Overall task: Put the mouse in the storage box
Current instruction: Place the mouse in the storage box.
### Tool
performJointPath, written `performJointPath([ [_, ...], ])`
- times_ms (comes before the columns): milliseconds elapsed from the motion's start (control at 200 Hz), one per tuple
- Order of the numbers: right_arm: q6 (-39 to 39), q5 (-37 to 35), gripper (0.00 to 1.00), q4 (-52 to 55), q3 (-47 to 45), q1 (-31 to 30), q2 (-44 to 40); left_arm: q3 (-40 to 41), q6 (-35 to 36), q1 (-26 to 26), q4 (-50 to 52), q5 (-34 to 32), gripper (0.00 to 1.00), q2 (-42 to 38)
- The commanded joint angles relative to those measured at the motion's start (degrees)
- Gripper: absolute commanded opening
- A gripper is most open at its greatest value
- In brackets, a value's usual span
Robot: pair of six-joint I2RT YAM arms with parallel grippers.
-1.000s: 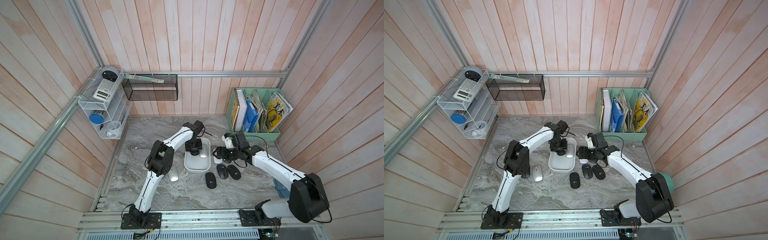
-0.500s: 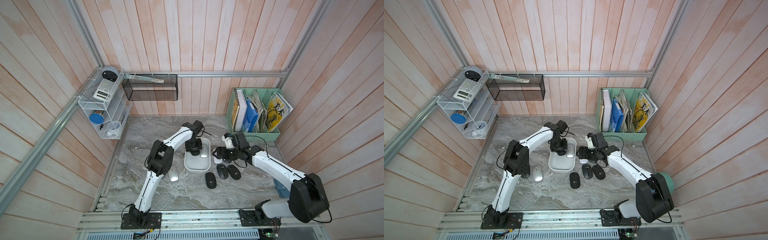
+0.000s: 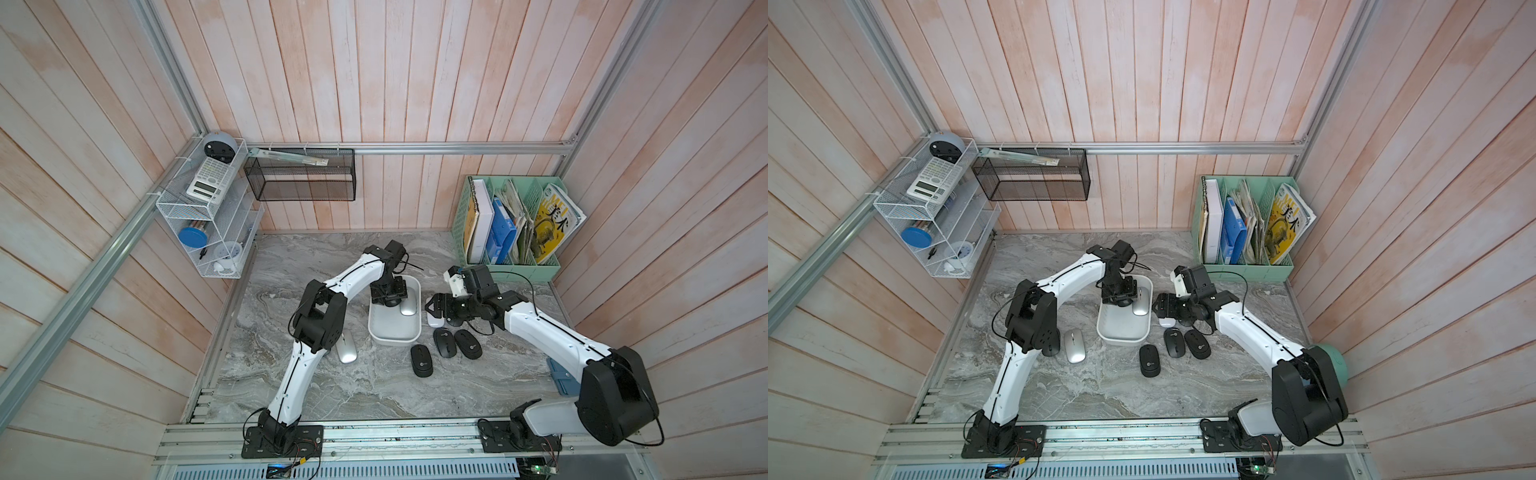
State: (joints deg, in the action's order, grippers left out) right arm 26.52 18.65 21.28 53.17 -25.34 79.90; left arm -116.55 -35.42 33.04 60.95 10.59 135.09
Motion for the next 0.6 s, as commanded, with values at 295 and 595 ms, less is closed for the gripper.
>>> performJointPath([
  [295,-1.03,0.94,0.78,1.53,1.21,-1.26,-0.97,4.69,-3.12,-0.55,1.14,0.82,0.83,-9.90],
  [595,-1.12,0.68,0.79,1.73,2.02,-2.28,-0.79,16.56,-4.50,0.11,2.71,-7.06,0.88,-25.63],
])
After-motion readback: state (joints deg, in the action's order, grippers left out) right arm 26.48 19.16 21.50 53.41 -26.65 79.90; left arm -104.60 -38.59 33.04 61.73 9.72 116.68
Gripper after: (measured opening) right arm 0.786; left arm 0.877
